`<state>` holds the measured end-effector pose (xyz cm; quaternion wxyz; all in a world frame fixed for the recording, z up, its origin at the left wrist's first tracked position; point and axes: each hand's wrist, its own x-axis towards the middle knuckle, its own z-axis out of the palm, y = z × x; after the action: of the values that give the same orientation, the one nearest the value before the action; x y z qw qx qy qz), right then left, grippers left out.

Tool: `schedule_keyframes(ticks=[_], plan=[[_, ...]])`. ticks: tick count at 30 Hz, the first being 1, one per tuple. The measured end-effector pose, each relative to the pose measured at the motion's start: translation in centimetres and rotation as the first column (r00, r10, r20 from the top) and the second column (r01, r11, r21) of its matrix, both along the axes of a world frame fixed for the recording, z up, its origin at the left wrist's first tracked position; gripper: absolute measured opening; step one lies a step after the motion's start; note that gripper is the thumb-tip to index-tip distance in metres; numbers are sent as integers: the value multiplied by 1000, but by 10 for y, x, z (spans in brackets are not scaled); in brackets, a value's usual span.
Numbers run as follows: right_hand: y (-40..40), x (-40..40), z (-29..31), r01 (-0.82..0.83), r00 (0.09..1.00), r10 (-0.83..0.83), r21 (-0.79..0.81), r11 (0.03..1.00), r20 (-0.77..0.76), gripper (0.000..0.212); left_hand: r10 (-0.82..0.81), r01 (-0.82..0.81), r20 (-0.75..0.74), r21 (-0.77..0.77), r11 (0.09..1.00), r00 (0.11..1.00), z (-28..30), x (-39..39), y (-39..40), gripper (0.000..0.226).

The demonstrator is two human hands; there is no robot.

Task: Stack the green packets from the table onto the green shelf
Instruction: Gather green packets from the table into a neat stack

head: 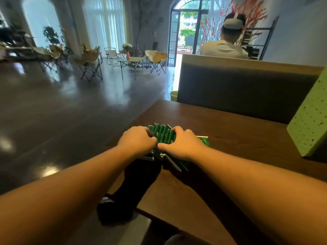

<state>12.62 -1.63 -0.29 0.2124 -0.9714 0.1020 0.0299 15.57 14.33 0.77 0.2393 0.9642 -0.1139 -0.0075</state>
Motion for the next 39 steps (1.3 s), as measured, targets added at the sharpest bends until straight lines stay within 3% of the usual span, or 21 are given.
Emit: schedule_keyframes(ticks=[4, 12, 16, 21, 26, 30, 33, 35, 37, 39], plan=[[0, 1, 7, -32, 999, 32, 91, 995, 0, 86, 0, 7, 120, -55, 998, 993, -9, -5, -9, 20], [-12, -10, 13, -103, 989, 91, 99, 990, 117, 62, 37, -26, 32, -284, 958, 999, -6, -12, -29, 24], [-26, -25, 12, -64, 982, 27, 193, 979, 188, 59, 40, -74, -76, -530, 845, 996, -4, -26, -47, 27], [-51, -58, 13, -35, 922, -69, 258, 965, 382, 51, 30, -8, 19, -686, 727, 999, 2, -48, -74, 36], [-97, -93, 14, 2, 867, -141, 279, 960, 477, 47, -77, 98, 63, -726, 681, 995, -2, -67, -113, 39], [-139, -118, 4, 89, 857, -237, 322, 943, 457, 45, -128, 55, -48, -720, 691, 991, -12, -73, -143, 37], [-168, -137, -3, 140, 837, -328, 407, 902, 438, 47, -71, 75, 26, -480, 874, 997, -24, -72, -161, 37], [-171, -144, -4, 144, 822, -360, 450, 881, 442, 46, -68, 112, 140, -333, 936, 988, -23, -78, -158, 43], [-179, -153, -5, 130, 795, -384, 486, 864, 470, 48, -183, 238, 174, -387, 891, 968, -19, -90, -170, 44], [-188, -160, -6, 85, 757, -394, 520, 850, 521, 55, -342, 285, 23, -606, 742, 939, -13, -107, -193, 45]])
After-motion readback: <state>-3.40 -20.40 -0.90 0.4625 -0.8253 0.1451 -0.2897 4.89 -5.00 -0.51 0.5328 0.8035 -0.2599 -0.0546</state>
